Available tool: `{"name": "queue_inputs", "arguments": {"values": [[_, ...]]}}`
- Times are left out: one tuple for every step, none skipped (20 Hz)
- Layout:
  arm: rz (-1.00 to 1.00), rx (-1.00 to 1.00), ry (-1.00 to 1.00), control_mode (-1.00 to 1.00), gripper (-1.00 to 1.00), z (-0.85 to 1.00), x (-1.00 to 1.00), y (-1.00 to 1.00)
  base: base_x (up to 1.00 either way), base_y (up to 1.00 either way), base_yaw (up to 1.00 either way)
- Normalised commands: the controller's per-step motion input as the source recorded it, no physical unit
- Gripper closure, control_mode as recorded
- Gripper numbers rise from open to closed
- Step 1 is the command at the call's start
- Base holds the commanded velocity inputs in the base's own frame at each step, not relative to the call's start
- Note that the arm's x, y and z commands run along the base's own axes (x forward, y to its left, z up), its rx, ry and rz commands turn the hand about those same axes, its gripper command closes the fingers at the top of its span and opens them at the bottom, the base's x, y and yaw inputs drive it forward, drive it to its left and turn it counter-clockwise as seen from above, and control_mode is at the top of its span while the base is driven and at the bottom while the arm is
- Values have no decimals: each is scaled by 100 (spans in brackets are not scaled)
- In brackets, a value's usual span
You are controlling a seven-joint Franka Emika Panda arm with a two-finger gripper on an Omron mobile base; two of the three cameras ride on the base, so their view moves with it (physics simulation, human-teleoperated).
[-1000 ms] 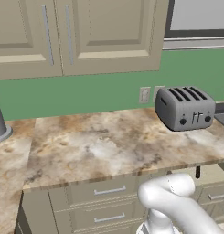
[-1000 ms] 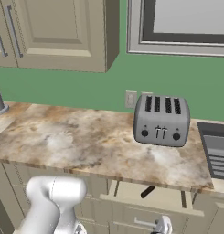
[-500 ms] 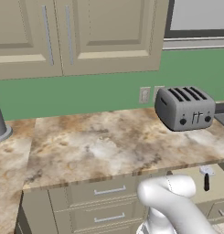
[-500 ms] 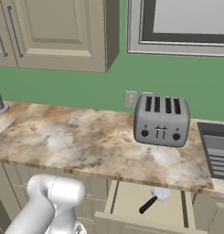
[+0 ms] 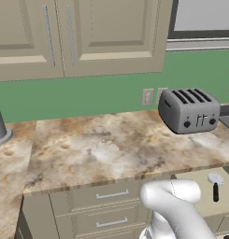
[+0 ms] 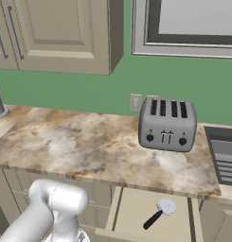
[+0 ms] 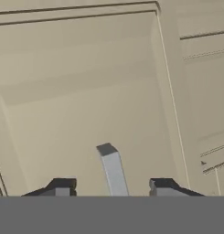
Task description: Take the pizza cutter from the drawer on the right and place it on the dining counter for cutting.
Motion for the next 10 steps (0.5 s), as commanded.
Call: {"name": "queue_inputs", "arguments": {"values": [[0,0,-12,-100,-100,49,-45,0,0,0,0],[0,0,-13,-100,-100,59,-42,0,0,0,0],[0,0,-13,-100,-100,60,-41,0,0,0,0],[0,0,-14,-100,-100,69,-40,0,0,0,0],[0,0,-15,-100,-100,76,-43,0,0,0,0],[0,0,-16,-100,-100,81,-44,0,0,0,0],[0,0,-18,-100,-100,85,-47,0,0,0,0],[0,-1,-20,-100,-100,90,-48,0,0,0,0],[0,0,-21,-100,-100,96,-52,0,0,0,0],[0,0,-18,-100,-100,99,-54,0,0,0,0]]}}
